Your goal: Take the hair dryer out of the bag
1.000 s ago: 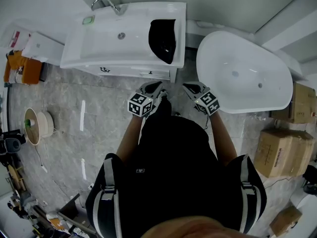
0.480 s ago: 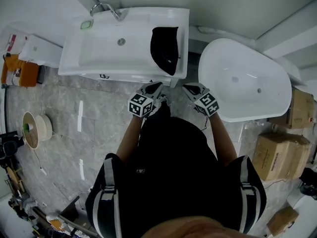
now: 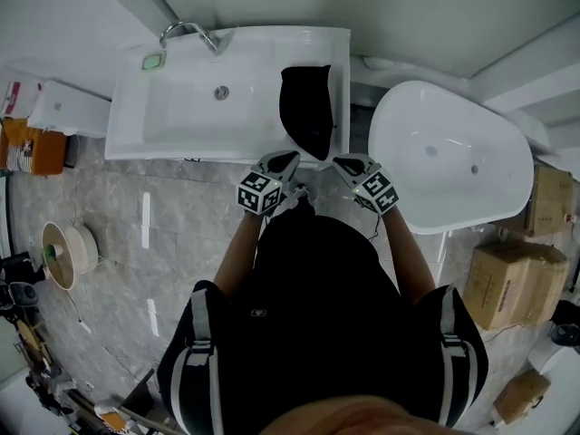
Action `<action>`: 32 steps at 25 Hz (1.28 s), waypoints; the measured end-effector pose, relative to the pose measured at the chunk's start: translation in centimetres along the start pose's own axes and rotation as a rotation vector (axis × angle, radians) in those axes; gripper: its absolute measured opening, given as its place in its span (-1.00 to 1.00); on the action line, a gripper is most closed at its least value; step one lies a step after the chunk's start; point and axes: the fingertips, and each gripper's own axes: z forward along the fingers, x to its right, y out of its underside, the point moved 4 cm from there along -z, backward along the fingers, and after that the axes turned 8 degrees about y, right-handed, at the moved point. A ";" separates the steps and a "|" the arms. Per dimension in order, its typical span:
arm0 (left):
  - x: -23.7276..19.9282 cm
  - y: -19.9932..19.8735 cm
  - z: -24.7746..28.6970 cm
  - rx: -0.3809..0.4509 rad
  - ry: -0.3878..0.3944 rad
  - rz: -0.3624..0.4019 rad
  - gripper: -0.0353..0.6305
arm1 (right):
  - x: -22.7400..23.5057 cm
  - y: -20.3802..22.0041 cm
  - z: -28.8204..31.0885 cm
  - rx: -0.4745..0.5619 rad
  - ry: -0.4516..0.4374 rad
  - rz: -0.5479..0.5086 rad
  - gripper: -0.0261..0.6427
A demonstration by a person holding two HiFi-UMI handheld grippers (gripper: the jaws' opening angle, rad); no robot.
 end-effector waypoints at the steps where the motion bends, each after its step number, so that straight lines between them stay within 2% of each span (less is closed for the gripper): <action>1: -0.5 -0.2 0.1 0.000 0.004 -0.001 -0.84 | 0.2 -0.2 0.4 -0.006 0.003 -0.003 -0.74; 8: -3.5 -1.1 -0.2 0.031 0.010 -0.019 -0.84 | 0.9 -1.4 3.0 -0.042 0.013 -0.034 -0.74; 21: -7.3 -2.1 1.2 0.027 0.036 -0.024 -0.84 | 3.3 -2.6 5.9 -0.069 0.054 -0.063 -0.74; 26: -7.7 -2.5 2.2 0.001 0.043 -0.021 -0.84 | 4.6 -3.4 6.9 -0.049 0.022 -0.059 -0.74; 32: -9.0 -2.7 3.4 0.006 0.002 -0.045 -0.84 | 6.7 -3.2 9.4 -0.075 0.019 -0.084 -0.71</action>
